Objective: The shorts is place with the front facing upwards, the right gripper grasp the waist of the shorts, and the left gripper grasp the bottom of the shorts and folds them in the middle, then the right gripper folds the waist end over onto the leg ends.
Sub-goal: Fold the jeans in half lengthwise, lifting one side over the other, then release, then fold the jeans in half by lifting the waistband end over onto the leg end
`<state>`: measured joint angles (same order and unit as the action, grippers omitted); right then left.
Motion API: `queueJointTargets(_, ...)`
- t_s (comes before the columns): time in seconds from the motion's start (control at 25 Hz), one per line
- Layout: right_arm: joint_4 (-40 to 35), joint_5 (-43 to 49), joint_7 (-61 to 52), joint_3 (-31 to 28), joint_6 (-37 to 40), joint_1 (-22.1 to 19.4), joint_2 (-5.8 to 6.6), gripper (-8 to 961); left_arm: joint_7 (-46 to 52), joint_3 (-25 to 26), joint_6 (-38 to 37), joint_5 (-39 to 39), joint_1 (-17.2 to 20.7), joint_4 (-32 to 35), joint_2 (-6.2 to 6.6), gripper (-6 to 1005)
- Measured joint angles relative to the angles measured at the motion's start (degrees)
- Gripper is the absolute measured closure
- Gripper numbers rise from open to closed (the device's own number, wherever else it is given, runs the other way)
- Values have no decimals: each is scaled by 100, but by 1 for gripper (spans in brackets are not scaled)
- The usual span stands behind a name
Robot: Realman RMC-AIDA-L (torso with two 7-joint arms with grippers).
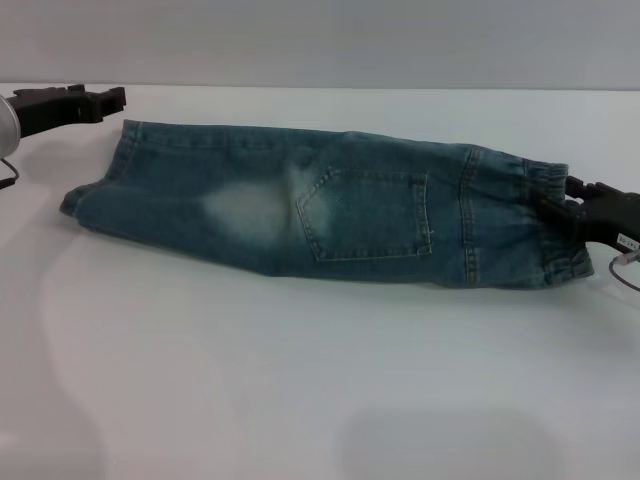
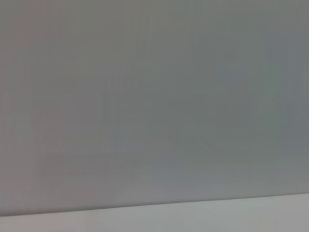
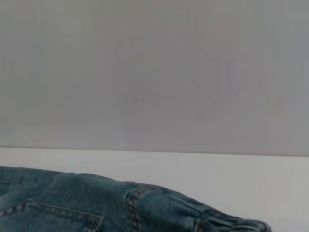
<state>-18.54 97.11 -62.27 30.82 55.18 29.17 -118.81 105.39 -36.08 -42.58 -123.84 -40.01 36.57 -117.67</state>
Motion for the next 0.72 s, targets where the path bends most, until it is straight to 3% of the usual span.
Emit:
queueJointTargets(0.2,-28,-73,7,-26,40,-112,0,418,-47,-34,39,66,17,0,-8,317)
queueJointTargets(0.4,-147,-469,11,-32,549,-380,12,424,-208,-41,-113,585,166,55,-9,231)
queueJointTargets(0.72,-812,-374,-1000,54,1706,-695,42,433,-1578,-42,-1436,2409,603,144,-7,239)
